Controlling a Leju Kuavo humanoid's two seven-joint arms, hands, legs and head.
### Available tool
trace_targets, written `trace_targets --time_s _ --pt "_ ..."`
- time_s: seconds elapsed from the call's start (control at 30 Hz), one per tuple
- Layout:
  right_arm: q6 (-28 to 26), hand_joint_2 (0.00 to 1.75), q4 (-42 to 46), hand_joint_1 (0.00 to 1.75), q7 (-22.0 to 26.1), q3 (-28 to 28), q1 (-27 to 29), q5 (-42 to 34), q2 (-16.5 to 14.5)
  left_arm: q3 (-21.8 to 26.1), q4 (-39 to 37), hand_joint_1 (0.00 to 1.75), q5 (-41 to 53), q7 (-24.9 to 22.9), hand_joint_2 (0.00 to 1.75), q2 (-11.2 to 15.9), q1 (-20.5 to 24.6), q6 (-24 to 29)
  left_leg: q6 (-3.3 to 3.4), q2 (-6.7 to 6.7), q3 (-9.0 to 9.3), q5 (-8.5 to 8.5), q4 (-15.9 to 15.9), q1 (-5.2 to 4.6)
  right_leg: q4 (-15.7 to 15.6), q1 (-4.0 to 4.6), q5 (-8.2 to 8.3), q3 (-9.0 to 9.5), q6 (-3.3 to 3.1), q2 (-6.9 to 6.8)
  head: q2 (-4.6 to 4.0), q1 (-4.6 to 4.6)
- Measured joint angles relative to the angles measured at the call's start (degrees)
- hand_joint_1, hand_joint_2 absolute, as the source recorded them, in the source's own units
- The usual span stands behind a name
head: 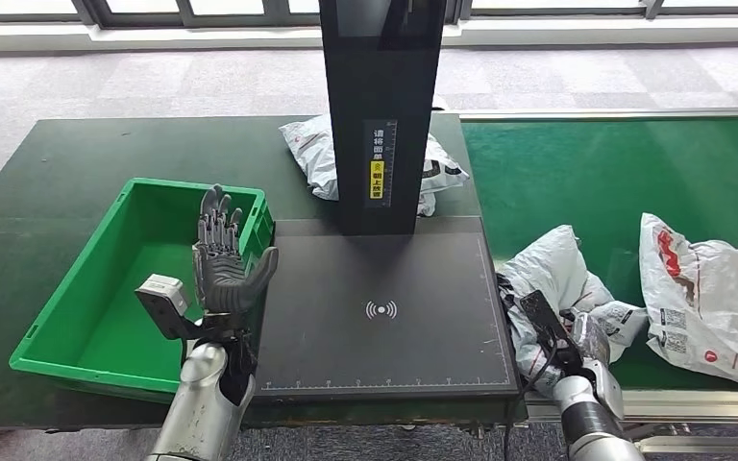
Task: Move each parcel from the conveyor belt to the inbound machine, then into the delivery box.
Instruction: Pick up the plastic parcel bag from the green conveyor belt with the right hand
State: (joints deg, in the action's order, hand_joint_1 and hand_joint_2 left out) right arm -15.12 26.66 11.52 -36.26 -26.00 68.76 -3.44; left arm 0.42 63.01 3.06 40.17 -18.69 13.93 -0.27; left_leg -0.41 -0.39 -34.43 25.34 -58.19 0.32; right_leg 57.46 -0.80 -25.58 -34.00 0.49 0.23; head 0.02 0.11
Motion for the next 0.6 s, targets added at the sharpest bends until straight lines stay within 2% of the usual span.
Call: trace_targets --time_s 0.2,0.27,0.43,0.6 --pt "-1.1 1.75 1.7 1.75 0.1 0.7 0.9 -0.7 -0.4 0.0 0.1 0.00 0.1 0.0 1.75 0.0 0.0 0.0 0.00 -0.01 -0.01 0.01 0.0 0.01 0.0 0.00 -0.01 0.00 -0.01 -0.01 0.00 0.00" --pt "-3.4 1.75 2.6 1.75 1.4 0.8 1.3 -1.7 -0.7 0.0 0.1 0.00 0.2 0.0 1.75 0.0 0.0 0.1 0.01 -0.03 -0.04 0.01 0.0 0.01 0.0 0.00 -0.02 -0.01 -0.01 -0.03 0.00 0.00" --pt "-13.2 1.75 10.8 1.75 9.4 1.4 5.0 -7.6 -3.4 0.0 0.4 0.00 0.5 0.0 1.75 0.0 -0.1 0.5 0.01 -0.11 -0.24 0.01 0.0 0.01 0.0 0.00 -0.02 -0.17 -0.01 -0.11 0.00 0.00" --pt "-20.6 1.75 24.9 1.75 17.1 3.8 10.6 -15.5 -7.3 0.0 0.5 0.00 0.6 0.0 1.75 0.0 -0.1 0.5 0.00 -0.29 -0.38 0.01 0.0 0.01 0.1 0.00 -0.06 -0.27 -0.05 -0.24 0.00 0.00"
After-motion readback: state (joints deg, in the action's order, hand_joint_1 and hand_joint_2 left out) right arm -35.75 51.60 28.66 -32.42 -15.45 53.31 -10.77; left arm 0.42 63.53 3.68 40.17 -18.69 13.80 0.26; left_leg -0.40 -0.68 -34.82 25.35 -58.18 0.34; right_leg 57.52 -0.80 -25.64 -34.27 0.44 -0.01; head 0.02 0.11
